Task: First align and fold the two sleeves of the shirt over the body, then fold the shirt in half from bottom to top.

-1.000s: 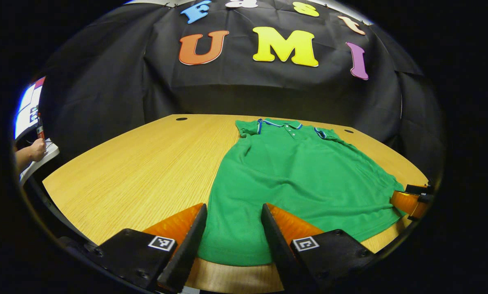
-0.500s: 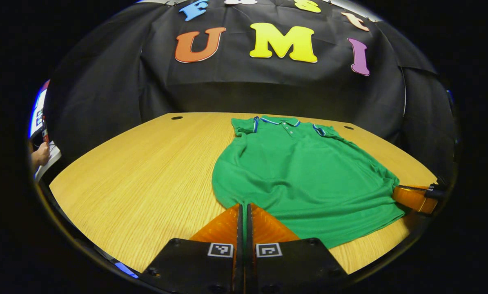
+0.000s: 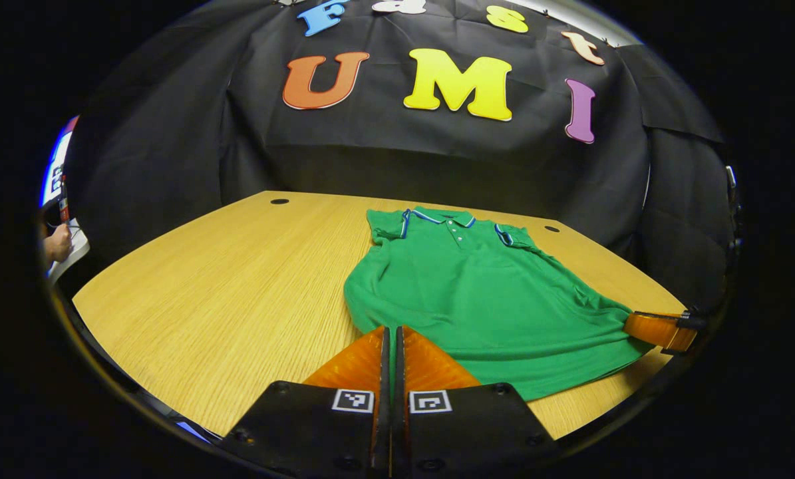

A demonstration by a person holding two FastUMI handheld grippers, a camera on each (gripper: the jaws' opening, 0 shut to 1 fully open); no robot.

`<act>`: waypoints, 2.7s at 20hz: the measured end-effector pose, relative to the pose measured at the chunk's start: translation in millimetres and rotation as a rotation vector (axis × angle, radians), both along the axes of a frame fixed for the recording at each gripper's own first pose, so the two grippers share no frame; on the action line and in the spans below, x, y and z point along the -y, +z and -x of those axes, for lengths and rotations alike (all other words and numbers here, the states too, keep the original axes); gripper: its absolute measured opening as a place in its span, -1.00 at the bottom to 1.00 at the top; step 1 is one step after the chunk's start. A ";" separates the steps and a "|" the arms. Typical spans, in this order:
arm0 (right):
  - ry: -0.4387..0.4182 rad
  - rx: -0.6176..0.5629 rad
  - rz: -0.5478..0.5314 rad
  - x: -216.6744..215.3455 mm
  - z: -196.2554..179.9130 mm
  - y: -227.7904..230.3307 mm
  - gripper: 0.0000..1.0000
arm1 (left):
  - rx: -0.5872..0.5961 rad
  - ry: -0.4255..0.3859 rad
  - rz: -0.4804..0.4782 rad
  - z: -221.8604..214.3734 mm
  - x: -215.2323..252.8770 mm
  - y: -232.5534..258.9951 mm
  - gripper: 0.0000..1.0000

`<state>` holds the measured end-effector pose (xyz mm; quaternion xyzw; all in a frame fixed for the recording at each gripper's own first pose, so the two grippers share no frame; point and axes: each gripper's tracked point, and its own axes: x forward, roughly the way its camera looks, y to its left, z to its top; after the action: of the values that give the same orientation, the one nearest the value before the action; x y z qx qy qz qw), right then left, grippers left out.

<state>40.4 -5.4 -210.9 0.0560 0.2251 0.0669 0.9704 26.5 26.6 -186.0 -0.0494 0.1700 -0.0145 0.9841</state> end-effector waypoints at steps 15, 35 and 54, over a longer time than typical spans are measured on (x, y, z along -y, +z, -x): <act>0.009 0.152 0.011 -17.0 -69.3 105.7 -0.99 | 0.128 -0.006 -0.051 -61.1 -20.3 94.0 -0.87; -0.009 0.117 0.017 -37.4 -308.1 114.2 -0.99 | 0.059 -0.033 -0.010 -281.4 -37.1 87.2 -0.85; -0.078 -0.083 0.037 -34.7 -495.0 -11.5 -0.99 | -0.099 -0.055 -0.045 -452.7 -29.7 -13.8 -0.84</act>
<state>535.4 29.2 -222.4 0.0497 0.2639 0.0225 0.9630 479.1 56.2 -199.8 -0.0234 0.2201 -0.0356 0.9746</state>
